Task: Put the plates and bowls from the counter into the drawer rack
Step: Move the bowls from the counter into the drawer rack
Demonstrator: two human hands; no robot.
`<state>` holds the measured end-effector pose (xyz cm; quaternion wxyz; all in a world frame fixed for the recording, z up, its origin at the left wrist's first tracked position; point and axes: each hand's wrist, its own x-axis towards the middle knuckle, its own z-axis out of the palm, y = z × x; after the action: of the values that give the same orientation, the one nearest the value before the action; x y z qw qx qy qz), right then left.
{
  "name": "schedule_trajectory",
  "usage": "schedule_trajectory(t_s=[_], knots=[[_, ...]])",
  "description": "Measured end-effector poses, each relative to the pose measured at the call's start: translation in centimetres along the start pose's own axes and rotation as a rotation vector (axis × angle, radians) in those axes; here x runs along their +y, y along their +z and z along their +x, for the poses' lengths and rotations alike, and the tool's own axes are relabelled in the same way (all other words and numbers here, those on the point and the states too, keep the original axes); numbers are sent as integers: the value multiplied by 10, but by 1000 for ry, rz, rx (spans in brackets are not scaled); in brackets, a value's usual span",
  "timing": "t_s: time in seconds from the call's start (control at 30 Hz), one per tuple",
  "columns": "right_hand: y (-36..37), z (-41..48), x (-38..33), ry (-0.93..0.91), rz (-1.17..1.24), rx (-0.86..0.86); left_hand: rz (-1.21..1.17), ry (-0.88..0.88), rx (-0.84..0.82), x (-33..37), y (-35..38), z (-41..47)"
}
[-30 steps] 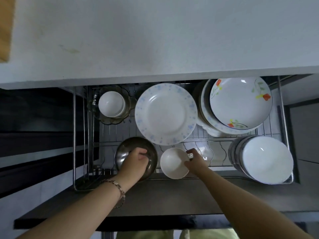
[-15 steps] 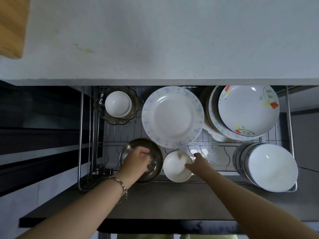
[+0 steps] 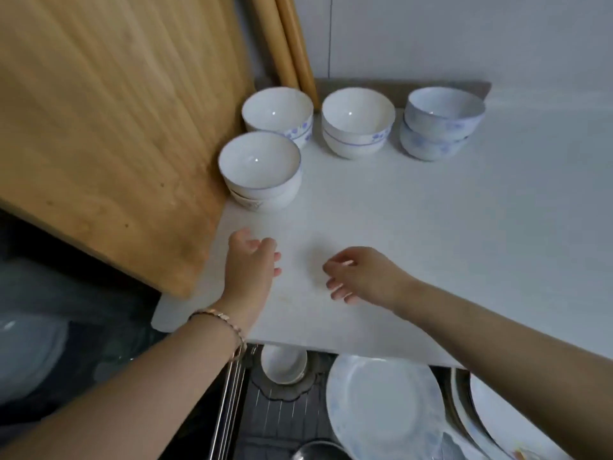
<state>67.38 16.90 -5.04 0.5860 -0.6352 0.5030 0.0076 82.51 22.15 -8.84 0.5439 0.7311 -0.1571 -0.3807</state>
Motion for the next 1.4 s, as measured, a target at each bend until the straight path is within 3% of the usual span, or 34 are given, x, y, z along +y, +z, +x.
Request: schedule_trajectory(t_s=[0.17,0.37,0.47,0.7,0.83,0.97,1.1,1.23,1.4], knots=[[1,91,-81,72,314,147,5,-157,26,42,-1,90],[20,158,-87,130,541,200,-98,-376,-123,52,-9,122],[25,156,-76,70,659,257,-186,-347,-172,46,-15,119],[2,66,-10,32,652,261,3,-344,-261,25,-6,45],[-33,-17,42,31,558,231,4,-251,-347,2,19,-37],[-70,-102,102,127,408,159,-15,-309,-423,-29,61,-125],[-107,-165,164,180,126,197,131,-291,-514,-65,93,-203],[-112,-193,219,162,-115,68,286,-320,-709,-118,110,-256],[-77,-180,284,128,-581,-92,476,-418,-766,-182,123,-281]])
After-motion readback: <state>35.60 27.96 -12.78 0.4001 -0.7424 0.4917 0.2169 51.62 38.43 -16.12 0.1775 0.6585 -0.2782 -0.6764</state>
